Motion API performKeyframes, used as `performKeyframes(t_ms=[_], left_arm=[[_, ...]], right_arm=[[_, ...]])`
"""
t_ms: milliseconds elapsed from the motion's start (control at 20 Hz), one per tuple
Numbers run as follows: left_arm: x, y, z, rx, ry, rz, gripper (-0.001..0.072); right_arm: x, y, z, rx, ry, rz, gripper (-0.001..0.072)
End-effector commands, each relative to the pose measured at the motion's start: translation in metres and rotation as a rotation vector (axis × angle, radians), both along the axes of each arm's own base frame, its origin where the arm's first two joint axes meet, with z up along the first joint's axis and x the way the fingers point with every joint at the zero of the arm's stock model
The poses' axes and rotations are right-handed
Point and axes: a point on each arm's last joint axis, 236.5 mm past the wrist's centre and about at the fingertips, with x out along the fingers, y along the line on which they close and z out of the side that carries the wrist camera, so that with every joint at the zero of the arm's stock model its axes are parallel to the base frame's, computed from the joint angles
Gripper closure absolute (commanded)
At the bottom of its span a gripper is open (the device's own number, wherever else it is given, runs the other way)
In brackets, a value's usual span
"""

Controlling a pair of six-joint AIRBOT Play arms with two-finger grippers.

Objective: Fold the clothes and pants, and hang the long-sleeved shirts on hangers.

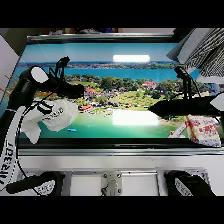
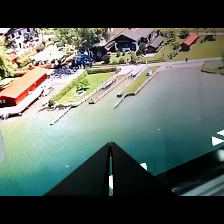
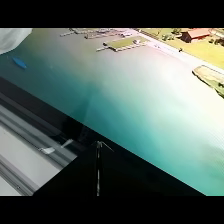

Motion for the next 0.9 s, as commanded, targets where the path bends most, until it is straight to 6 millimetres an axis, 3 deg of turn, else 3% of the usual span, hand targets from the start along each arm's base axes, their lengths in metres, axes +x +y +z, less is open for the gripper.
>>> performKeyframes(t_ms=[0,600,650,800,850], left_arm=[[0.0,0.0,0.0,0.0,-0.001,-0.001,0.07],[-0.003,-0.001,0.006,-0.013,0.017,0.001,0.0702],[-0.001,0.017,0.009,0.054,0.017,0.036,0.0703],[0.008,0.099,0.03,0.432,-0.111,0.136,0.07],[0.005,0.116,0.029,0.514,-0.123,0.135,0.0546]], right_arm=[[0.0,0.0,0.0,0.0,0.002,0.001,0.0692],[0.0,0.0,0.0,0.0,0.001,0.001,0.0692],[0.0,0.0,0.0,0.0,0.002,0.001,0.0691],[0.0,0.0,0.0,0.0,0.002,0.002,0.0692],[0.0,0.0,0.0,0.0,0.001,0.001,0.0691]])
